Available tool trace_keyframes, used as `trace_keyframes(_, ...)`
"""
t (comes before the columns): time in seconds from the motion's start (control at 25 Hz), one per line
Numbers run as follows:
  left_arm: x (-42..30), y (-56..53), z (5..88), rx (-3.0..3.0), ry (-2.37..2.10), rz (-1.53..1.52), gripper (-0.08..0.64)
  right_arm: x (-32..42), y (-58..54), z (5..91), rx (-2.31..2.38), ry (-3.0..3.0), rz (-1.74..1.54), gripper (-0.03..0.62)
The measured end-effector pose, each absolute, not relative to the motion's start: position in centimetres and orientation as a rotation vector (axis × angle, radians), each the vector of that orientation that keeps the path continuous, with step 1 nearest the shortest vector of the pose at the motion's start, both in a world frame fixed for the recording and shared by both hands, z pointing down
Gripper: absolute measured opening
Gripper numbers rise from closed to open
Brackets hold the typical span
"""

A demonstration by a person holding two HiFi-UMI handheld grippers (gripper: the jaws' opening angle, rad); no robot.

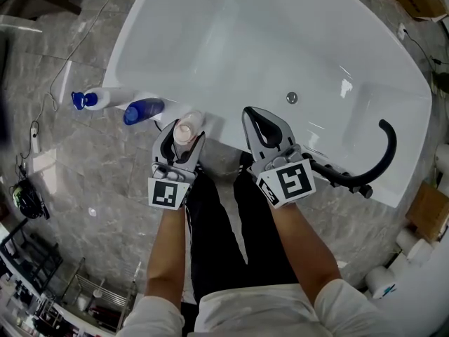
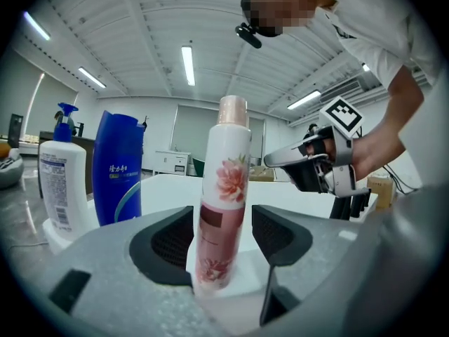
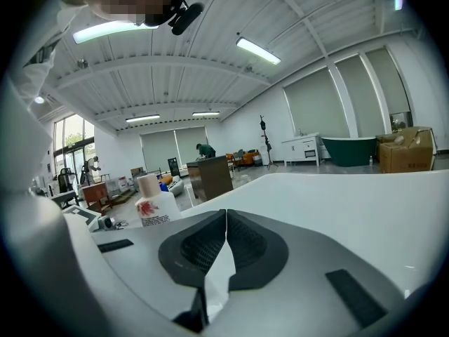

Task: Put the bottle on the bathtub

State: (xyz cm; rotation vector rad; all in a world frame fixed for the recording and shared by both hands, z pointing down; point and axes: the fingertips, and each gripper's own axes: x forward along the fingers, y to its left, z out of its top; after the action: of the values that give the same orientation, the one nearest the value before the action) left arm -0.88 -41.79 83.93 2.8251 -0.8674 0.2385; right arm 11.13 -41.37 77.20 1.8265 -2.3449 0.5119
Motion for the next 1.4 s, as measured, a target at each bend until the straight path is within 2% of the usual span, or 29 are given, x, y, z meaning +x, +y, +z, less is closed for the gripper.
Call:
trace_keyframes(0.32, -4.8, -38.3, 83.8, 2.590, -0.988, 0.276, 0.253, 11.2, -39.1, 73.1, 1.759, -2.409, 0.566, 0.015)
trace_keyframes(0.56, -5.3, -38.4, 71.0, 2.605, -1.102, 0.096, 0.236, 11.9, -39.7, 63.2, 1.692, -2.547, 0.491, 0.015)
trace_keyframes(0.76, -5.5, -36.2, 60.4, 2.631, -1.158, -0.045, 0.196, 12.6, -37.1, 55.3, 1.617, -2.614, 0.375, 0.015)
trace_keyframes(0.88, -5.7, -35.8, 54.4, 2.669, -1.194, -0.111, 0.142, 13.0, -36.5, 50.4, 1.568, -2.676, 0.286, 0.015)
trace_keyframes(1.08, -5.1, -35.0, 47.2, 2.697, -1.162, -0.212, 0.077, 14.2, -35.2, 43.5, 1.532, -2.742, 0.131, 0.014)
trace_keyframes(1.4, -6.9, -32.3, 36.8, 2.821, -1.030, -0.279, 0.028, 12.5, -32.8, 37.1, 1.528, -2.812, -0.039, 0.014)
